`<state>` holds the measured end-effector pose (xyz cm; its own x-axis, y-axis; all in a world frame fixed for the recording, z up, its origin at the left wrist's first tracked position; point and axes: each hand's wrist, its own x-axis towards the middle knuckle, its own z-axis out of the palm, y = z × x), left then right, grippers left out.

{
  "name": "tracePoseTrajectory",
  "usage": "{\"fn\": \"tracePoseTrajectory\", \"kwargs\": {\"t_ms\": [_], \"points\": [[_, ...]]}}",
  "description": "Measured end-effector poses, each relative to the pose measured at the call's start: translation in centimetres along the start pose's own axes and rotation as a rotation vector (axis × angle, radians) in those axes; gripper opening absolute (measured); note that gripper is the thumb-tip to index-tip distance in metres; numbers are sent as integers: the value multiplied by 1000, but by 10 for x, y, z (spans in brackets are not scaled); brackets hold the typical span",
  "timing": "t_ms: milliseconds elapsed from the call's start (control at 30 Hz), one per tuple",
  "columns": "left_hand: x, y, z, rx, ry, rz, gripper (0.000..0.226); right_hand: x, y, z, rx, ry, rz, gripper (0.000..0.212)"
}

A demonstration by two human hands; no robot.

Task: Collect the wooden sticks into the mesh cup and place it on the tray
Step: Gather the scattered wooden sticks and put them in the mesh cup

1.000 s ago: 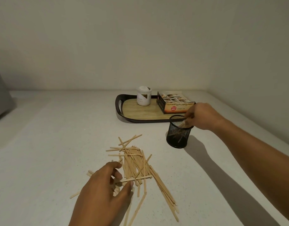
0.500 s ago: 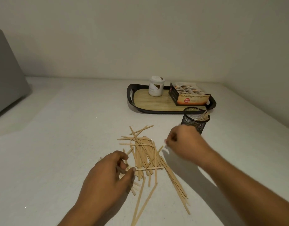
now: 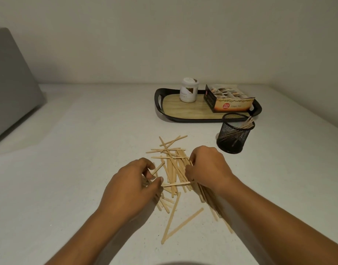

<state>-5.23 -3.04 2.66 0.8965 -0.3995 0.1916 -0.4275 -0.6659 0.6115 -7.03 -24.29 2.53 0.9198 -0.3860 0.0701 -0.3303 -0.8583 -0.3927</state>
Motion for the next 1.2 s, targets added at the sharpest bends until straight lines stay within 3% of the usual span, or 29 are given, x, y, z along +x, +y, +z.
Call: {"fn": "tracePoseTrajectory", "kwargs": {"t_ms": [267, 433, 633, 800, 1033, 1200], "points": [[10, 4, 13, 42, -56, -11, 22, 1, 13, -12, 165, 105, 15, 8], [27, 2, 21, 194, -4, -57, 31, -3, 32, -18, 273, 156, 40, 7], [48, 16, 36, 325, -171, -150, 45, -12, 42, -17, 370, 212, 17, 8], [61, 35, 50, 290, -176, -153, 56, -16, 40, -18, 408, 235, 24, 7], [76, 46, 52, 256, -262, -168, 13, -19, 42, -23, 460, 249, 27, 7], [81, 43, 49, 288, -253, -184, 32, -20, 41, -24, 484, 242, 34, 7]]}}
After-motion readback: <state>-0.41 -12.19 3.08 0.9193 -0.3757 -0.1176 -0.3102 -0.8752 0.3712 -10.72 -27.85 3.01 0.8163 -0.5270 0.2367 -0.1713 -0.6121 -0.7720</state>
